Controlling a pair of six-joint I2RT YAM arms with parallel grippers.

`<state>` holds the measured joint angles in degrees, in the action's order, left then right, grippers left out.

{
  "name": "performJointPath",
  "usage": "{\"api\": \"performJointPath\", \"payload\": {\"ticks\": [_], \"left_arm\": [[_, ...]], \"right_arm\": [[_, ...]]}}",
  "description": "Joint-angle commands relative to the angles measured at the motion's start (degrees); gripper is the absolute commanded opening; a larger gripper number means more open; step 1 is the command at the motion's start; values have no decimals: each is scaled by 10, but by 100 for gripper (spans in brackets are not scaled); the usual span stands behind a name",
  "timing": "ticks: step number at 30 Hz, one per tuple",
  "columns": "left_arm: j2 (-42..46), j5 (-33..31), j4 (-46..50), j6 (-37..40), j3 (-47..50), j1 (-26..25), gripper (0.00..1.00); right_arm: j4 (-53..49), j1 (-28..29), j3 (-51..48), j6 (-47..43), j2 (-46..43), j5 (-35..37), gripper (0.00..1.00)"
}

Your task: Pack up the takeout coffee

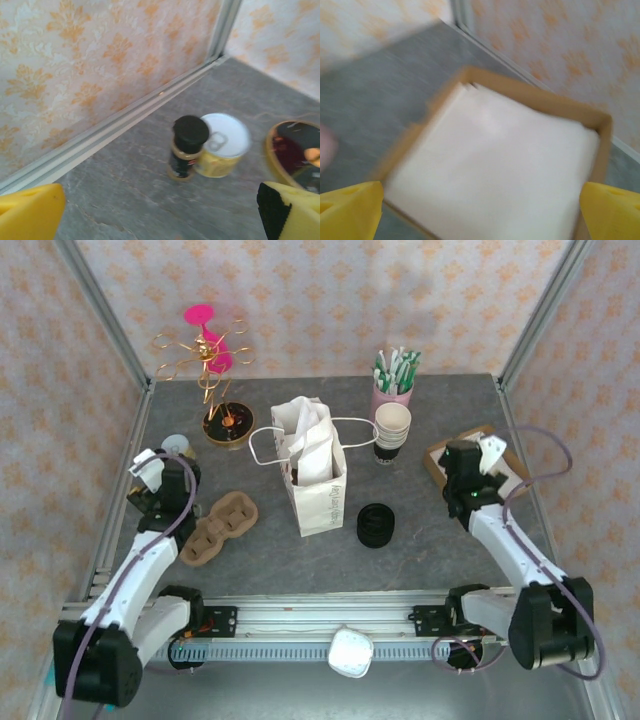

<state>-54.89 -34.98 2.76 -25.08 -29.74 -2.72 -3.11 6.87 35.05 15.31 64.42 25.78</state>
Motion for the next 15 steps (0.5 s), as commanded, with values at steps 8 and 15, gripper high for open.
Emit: {"api": "performJointPath", "payload": {"ticks": [8, 15], "left_arm": [[-199, 192, -710, 229, 209, 12, 99], [-338, 308, -871, 258, 211, 13, 99]], "right_arm": [[573, -42, -217, -118, 92, -150, 100], [808, -56, -253, -173, 230, -276, 100]]}}
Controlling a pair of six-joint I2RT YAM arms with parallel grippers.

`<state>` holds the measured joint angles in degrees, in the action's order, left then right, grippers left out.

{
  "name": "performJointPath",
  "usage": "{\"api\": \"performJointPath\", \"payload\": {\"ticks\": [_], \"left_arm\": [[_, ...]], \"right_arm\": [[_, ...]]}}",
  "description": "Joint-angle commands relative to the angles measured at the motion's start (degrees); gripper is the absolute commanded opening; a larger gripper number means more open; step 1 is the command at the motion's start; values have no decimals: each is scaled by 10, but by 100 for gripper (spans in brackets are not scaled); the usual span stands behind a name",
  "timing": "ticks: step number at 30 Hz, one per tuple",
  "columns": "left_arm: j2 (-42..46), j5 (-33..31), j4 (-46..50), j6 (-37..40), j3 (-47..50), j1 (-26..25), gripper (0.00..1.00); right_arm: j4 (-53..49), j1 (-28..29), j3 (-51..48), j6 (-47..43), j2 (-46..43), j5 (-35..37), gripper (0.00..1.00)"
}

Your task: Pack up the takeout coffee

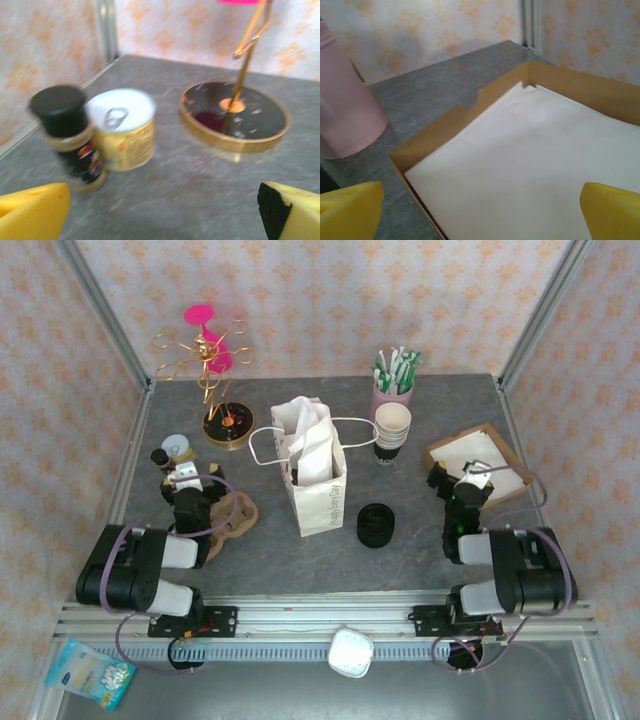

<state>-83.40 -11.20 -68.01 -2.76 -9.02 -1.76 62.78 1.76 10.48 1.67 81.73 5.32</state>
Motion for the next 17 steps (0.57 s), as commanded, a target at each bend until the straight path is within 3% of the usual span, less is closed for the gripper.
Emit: {"api": "performJointPath", "payload": {"ticks": [1, 2, 3, 4, 17], "left_arm": [[-58, 68, -175, 37, 4, 4, 99], [-39, 52, -118, 27, -10, 4, 99], [-35, 28, -72, 16, -26, 4, 99], [-44, 9, -71, 8, -35, 5, 100], [-48, 21, -92, 11, -26, 6, 100]], "right_arm": [[162, -4, 5, -39, 73, -67, 100], [72, -3, 33, -35, 54, -57, 99], [55, -3, 32, -35, 51, -56, 100], [112, -3, 19, -38, 64, -55, 100], [80, 0, 26, -40, 53, -60, 100]]}}
